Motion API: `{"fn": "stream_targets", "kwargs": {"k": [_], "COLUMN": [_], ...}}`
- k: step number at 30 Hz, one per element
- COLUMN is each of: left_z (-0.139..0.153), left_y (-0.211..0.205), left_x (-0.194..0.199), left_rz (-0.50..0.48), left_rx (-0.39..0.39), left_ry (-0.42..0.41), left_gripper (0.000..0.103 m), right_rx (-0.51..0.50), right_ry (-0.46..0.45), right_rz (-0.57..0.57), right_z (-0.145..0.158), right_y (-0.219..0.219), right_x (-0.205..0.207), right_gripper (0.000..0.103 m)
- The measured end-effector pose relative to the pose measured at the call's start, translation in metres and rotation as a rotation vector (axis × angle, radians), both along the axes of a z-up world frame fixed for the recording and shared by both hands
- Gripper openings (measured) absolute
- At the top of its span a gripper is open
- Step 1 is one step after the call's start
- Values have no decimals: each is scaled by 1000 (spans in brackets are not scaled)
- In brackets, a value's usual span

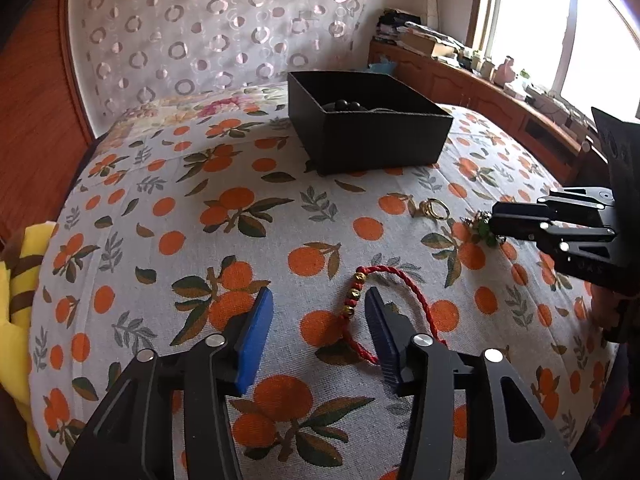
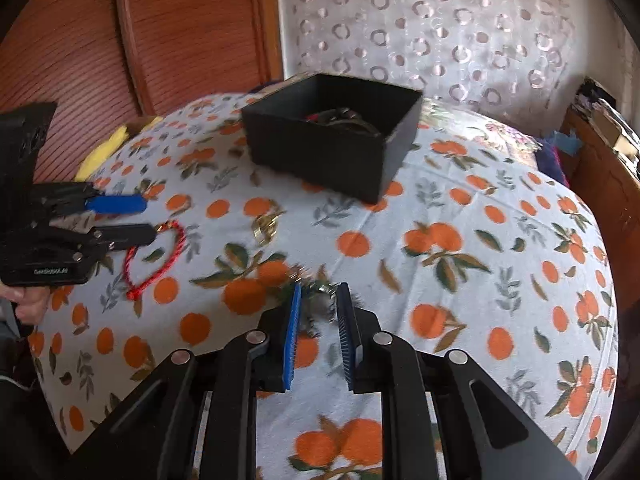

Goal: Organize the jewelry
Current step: 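Move the right tool to the green jade necklace while the left tool reaches the red string bracelet, then grasp the green jade necklace with the right tool while the left tool grasps the red string bracelet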

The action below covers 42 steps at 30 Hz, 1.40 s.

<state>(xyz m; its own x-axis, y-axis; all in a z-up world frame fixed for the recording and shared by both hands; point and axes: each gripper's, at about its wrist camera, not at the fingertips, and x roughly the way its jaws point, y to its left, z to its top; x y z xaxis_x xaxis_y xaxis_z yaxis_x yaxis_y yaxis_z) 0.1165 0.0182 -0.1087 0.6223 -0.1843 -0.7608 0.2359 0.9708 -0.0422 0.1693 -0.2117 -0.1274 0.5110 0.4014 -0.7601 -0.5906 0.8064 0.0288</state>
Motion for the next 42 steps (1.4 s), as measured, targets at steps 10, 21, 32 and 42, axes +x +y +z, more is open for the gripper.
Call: {"fn": "stream_targets", "kwargs": {"k": [10,21,32,42], "left_z": [-1,-1,-1,0], "left_y": [-9,-12,-11,-16], "left_x": [0,-1,-1,-2], "left_rz": [-6,-8,-7,-46], "left_rx": [60,54,57,63], "left_ry": [-6,-5,-7,-15], "left_gripper": [51,52,52,18], "right_rx": [-7,-16,41,56], "right_ry": [-17,20,-62,-98], "right_rz": [14,43,34,36], "right_z": [0,0,28,47], "right_y": [18,4,-7,-10], "right_x": [-6,-22,-46,-52], "right_gripper": [39,2,2,2]}}
